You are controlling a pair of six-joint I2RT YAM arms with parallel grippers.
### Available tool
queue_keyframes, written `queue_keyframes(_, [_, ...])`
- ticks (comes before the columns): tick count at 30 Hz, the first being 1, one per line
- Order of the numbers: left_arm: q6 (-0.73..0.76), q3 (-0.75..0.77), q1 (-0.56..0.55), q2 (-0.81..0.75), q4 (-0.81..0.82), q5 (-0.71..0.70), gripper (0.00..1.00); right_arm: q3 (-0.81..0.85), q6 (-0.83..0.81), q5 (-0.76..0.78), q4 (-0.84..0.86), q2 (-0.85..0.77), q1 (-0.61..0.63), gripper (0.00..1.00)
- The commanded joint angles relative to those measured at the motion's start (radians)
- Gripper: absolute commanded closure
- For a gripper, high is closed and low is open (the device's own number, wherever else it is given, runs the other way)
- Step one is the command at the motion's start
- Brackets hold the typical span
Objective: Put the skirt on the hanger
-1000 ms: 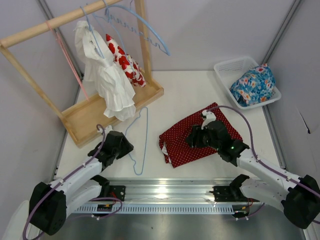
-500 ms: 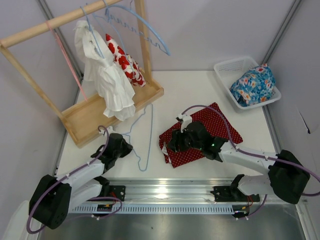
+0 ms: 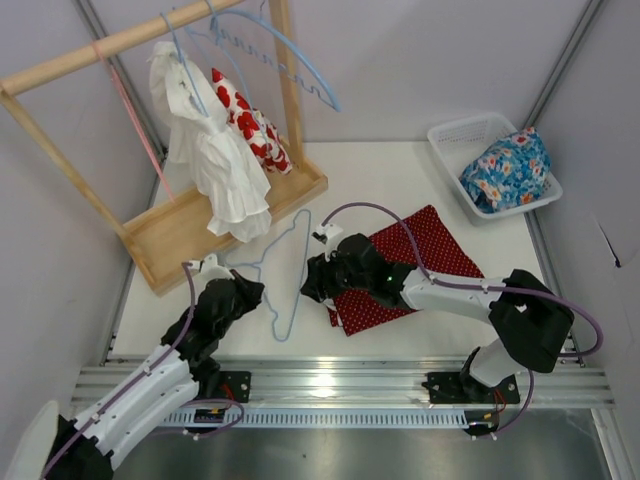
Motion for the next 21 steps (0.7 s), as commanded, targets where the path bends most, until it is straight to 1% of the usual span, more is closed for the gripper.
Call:
queue_keyframes(1, [-0.001, 0.055, -0.088, -0.03, -0.136, -0.137, 1.0, 0.074, -0.014, -0.081, 0.087, 0.032, 0.014, 0.41])
queue_keyframes(3, [-0.027, 0.058, -0.138, -0.016, -0.147, -0.169, 1.0, 0.085, -0.012, -0.121, 0.107, 0.05, 0.023, 0.4])
queue_keyframes(5, [-0.054, 0.058, -0.18, 0.004, -0.166, -0.221, 1.0, 0.102, -0.023, -0.119, 0.113, 0.067, 0.042, 0.39])
queue_keyframes(8, [-0.108, 0.054, -0.182, 0.068, -0.19, -0.256, 0.99, 0.137, -0.033, -0.082, 0.078, 0.121, 0.066, 0.39])
queue_keyframes(9, [-0.149, 0.054, -0.18, 0.084, -0.199, -0.263, 0.97, 0.139, -0.024, -0.078, 0.076, 0.136, 0.068, 0.39])
queue_keyframes(10, [-0.177, 0.058, -0.179, 0.113, -0.216, -0.278, 0.9, 0.151, 0.0, -0.069, 0.073, 0.167, 0.074, 0.39])
queue_keyframes(11, [-0.202, 0.065, -0.174, 0.127, -0.255, -0.283, 0.86, 0.162, 0.012, -0.055, 0.066, 0.188, 0.077, 0.39])
queue_keyframes(12, [-0.234, 0.072, -0.168, 0.136, -0.274, -0.286, 0.75, 0.177, 0.016, -0.03, 0.035, 0.208, 0.082, 0.39])
queue_keyframes(13, [-0.248, 0.078, -0.159, 0.142, -0.294, -0.284, 0.69, 0.195, 0.016, -0.021, 0.018, 0.249, 0.089, 0.4])
queue_keyframes(14, [-0.254, 0.08, -0.133, 0.141, -0.306, -0.267, 0.64, 0.234, 0.008, -0.006, 0.003, 0.271, 0.11, 0.4])
queue_keyframes(15, [-0.256, 0.081, -0.114, 0.133, -0.324, -0.255, 0.55, 0.252, 0.003, 0.046, -0.032, 0.288, 0.126, 0.4])
queue_keyframes(16, [-0.259, 0.077, -0.091, 0.119, -0.337, -0.238, 0.5, 0.272, -0.001, 0.075, -0.051, 0.305, 0.138, 0.4])
queue_keyframes(17, [-0.256, 0.069, -0.033, 0.084, -0.346, -0.199, 0.44, 0.292, -0.015, 0.097, -0.068, 0.338, 0.16, 0.4])
queue_keyframes(18, [-0.251, 0.065, -0.004, 0.061, -0.364, -0.179, 0.31, 0.332, -0.018, 0.118, -0.101, 0.355, 0.167, 0.41])
queue_keyframes(19, [-0.246, 0.058, 0.027, 0.041, -0.374, -0.165, 0.25, 0.352, -0.02, 0.157, -0.118, 0.369, 0.174, 0.41])
queue_keyframes(20, [-0.243, 0.057, 0.076, 0.0, -0.39, -0.157, 0.21, 0.37, -0.017, 0.186, -0.126, 0.398, 0.18, 0.41])
queue_keyframes(21, [-0.243, 0.057, 0.097, -0.017, -0.407, -0.151, 0.16, 0.405, -0.014, 0.195, -0.172, 0.414, 0.186, 0.41])
